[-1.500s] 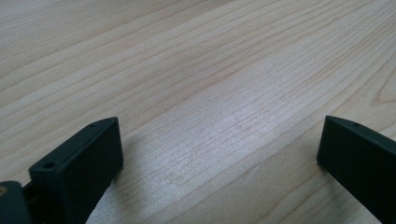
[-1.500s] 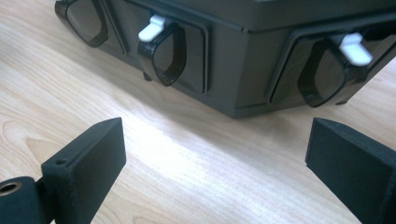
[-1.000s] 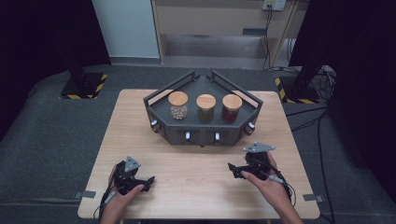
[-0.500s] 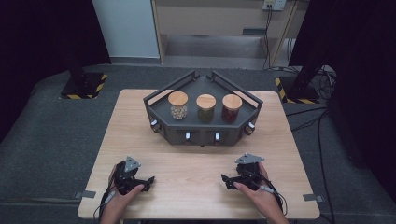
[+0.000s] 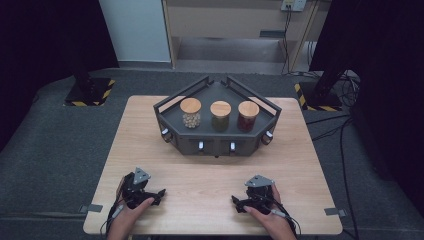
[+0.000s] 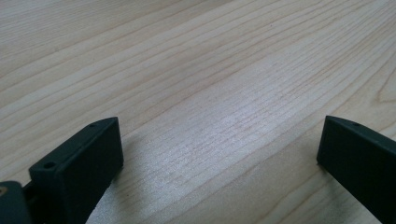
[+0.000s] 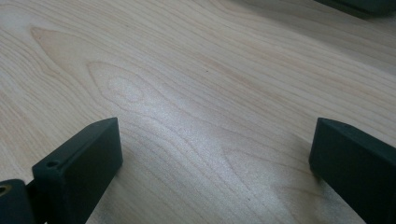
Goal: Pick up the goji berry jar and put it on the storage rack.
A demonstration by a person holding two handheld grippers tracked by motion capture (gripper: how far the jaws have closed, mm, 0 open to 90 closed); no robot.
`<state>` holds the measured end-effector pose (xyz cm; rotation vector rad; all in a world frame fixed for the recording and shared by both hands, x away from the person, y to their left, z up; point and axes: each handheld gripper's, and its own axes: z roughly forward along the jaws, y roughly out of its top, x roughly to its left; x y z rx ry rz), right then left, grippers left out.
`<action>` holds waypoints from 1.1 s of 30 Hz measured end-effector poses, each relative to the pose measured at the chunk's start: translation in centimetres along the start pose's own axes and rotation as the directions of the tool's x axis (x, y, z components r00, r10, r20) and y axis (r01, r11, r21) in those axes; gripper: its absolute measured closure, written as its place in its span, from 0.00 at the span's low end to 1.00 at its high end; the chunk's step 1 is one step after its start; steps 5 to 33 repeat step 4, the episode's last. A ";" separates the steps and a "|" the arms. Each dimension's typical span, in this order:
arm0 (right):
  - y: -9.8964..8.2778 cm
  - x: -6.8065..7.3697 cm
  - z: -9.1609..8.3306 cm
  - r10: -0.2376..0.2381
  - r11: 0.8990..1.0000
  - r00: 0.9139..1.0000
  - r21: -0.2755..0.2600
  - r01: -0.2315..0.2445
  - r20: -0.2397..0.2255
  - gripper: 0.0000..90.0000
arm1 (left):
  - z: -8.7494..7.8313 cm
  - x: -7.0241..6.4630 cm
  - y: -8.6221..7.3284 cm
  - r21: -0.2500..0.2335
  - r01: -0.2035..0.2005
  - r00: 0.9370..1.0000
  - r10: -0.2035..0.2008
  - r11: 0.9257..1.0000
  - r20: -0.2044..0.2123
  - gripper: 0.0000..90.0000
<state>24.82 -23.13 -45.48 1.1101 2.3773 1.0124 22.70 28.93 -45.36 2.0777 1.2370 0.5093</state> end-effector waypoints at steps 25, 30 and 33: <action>0.0 0.0 0.0 0.001 1.000 1.000 0.000 -0.001 0.001 0.03 | 0.0 0.0 0.0 0.000 0.000 1.000 0.000 1.000 0.000 0.00; 0.0 0.0 0.0 0.001 1.000 1.000 0.000 -0.001 0.001 0.03 | 0.0 0.0 0.0 0.000 0.000 1.000 0.000 1.000 0.000 0.00; 0.0 0.0 0.0 0.001 1.000 1.000 0.000 -0.001 0.001 0.03 | 0.0 0.0 0.0 0.000 0.000 1.000 0.000 1.000 0.000 0.00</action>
